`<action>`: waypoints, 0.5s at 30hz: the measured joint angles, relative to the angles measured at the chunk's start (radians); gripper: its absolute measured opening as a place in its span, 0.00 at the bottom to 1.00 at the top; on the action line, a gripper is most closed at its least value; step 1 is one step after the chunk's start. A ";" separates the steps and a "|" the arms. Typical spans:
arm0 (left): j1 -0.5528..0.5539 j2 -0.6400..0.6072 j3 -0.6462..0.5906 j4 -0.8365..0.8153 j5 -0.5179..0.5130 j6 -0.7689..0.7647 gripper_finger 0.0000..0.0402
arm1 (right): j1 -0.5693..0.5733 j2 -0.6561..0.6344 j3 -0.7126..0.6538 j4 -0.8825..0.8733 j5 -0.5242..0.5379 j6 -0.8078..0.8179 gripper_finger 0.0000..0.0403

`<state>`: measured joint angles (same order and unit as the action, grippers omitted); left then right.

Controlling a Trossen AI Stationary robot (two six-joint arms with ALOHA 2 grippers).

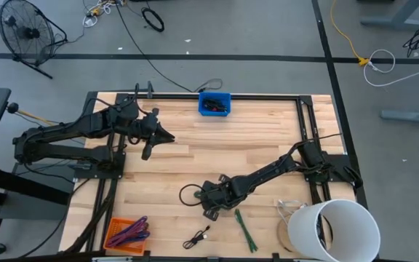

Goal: Pick & Place USB Port
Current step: Put the green black charger cable into the orange bin

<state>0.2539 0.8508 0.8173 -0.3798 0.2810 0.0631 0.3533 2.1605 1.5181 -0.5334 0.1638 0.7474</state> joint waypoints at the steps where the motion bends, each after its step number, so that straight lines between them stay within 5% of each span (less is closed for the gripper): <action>1: 0.000 0.000 0.000 -0.002 0.000 0.000 0.13 | 0.000 0.000 0.000 -0.001 0.001 0.000 0.33; 6: -0.001 0.000 0.000 -0.007 0.000 0.000 0.13 | 0.000 0.011 0.002 -0.018 0.017 0.015 0.28; 11: -0.001 0.000 0.000 -0.007 0.000 0.000 0.13 | -0.002 0.027 0.005 -0.021 0.029 0.012 0.05; 15: -0.001 0.000 0.000 -0.007 0.000 0.000 0.13 | -0.014 0.012 0.003 -0.021 0.034 -0.015 0.03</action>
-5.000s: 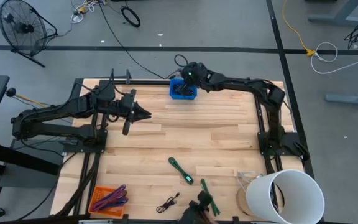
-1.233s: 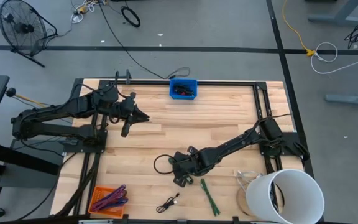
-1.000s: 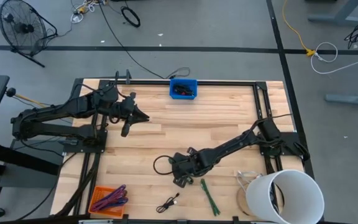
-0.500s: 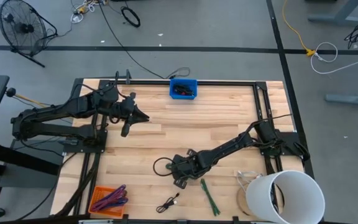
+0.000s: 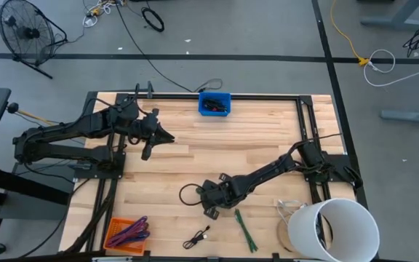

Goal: Pick & Place USB Port
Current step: Put the green black charger cable into the orange bin

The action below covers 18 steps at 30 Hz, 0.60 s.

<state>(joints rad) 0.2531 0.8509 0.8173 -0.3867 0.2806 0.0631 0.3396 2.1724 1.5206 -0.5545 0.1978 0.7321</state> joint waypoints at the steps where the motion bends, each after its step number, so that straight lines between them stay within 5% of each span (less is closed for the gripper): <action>1: 0.000 0.000 0.000 0.000 0.000 0.000 0.13 | -0.005 -0.007 -0.002 0.000 0.004 -0.022 0.02; 12: 0.000 0.000 0.000 0.013 0.003 0.000 0.13 | -0.109 -0.210 -0.005 0.011 0.182 -0.226 0.01; 18: 0.000 0.000 0.000 0.071 0.014 -0.001 0.13 | -0.149 -0.367 -0.004 0.153 0.270 -0.389 0.01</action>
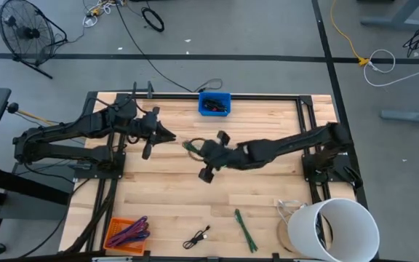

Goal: Pick & Place USB Port
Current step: Put the green black charger cable into the orange bin

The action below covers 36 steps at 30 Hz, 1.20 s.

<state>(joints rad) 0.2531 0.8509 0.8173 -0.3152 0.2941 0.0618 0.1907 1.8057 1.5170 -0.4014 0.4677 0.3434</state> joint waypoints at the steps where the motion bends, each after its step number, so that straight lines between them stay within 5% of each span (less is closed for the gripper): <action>1: 0.000 0.000 0.000 0.015 0.010 -0.001 0.13 | -0.002 -0.021 0.000 0.043 -0.001 -0.035 0.01; 12: 0.000 0.000 0.000 0.237 0.143 -0.032 0.13 | -0.011 -0.096 0.001 0.431 -0.060 -0.322 0.01; 25: -0.001 0.009 0.000 0.366 0.176 -0.065 0.15 | -0.026 -0.096 0.001 0.488 -0.123 -0.359 0.01; 36: -0.050 0.040 0.002 0.441 0.157 -0.076 0.35 | -0.028 -0.096 0.001 0.491 -0.121 -0.358 0.00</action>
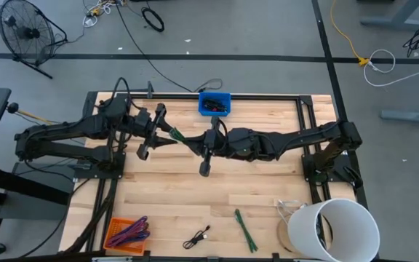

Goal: Pick & Place USB Port
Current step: Put the green black charger cable into the orange bin

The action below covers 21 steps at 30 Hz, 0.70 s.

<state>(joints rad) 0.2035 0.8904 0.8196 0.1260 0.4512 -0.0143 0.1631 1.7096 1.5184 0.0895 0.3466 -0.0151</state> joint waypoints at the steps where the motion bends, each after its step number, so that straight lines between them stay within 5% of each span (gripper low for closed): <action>1: -0.004 0.002 0.000 -0.003 -0.005 0.000 0.37 | 0.000 0.000 0.000 0.000 0.000 0.000 0.00; 21: -0.058 0.124 -0.003 0.131 -0.083 0.002 0.38 | -0.006 0.002 -0.001 -0.026 -0.015 0.014 0.00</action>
<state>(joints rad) 0.1457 1.0141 0.8171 0.2566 0.3683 -0.0125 0.1574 1.7111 1.5173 0.0639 0.3315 -0.0006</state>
